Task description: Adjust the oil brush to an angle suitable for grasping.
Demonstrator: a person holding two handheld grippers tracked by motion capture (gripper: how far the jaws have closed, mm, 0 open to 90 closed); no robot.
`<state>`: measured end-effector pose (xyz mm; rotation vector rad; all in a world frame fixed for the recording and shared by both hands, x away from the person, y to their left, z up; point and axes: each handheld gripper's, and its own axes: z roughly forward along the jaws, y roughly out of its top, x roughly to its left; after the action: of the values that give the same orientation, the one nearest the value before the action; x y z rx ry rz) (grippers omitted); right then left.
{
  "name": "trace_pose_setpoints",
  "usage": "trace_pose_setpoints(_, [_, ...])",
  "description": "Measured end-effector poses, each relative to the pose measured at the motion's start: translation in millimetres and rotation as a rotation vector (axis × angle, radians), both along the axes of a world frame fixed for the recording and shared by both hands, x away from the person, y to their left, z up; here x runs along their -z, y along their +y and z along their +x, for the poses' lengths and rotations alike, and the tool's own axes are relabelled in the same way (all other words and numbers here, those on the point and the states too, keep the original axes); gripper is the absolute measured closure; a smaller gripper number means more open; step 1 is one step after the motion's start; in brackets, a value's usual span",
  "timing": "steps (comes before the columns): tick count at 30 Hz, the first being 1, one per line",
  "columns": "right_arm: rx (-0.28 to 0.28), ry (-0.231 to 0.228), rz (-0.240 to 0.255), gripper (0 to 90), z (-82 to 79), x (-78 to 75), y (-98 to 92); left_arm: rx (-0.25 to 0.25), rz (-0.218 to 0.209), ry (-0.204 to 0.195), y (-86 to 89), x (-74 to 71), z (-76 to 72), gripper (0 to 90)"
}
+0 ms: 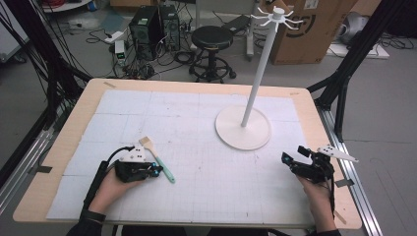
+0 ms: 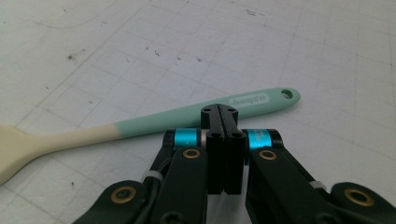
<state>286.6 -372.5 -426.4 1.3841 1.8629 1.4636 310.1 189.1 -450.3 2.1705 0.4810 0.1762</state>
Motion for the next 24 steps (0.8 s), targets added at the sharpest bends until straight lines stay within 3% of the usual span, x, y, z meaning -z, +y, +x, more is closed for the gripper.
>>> trace_pose_setpoints(4, [0.002, -0.009, 0.006, 14.9, 0.7, -0.7, -1.4, -0.006, 0.006, 0.000, -5.4, -0.6, 4.0, 89.8])
trace_pose_setpoints(9, [0.002, -0.010, 0.010, 14.9, 1.5, -1.5, -1.3, -0.013, 0.044, -0.006, -16.4, -3.8, 9.2, 89.8])
trace_pose_setpoints(13, [0.004, -0.009, 0.019, 14.9, 1.9, -2.5, -1.2, -0.077, 0.083, 0.018, -31.5, -8.3, 17.2, 89.8])
trace_pose_setpoints(15, [0.002, -0.008, 0.020, 14.9, 1.9, -3.0, -1.3, -0.098, 0.110, 0.008, -38.9, -10.2, 20.2, 89.8])
trace_pose_setpoints(24, [0.000, -0.031, 0.032, 15.4, 0.7, -6.6, -2.6, -0.185, 0.095, 0.016, -56.3, -9.0, 39.9, 89.8])
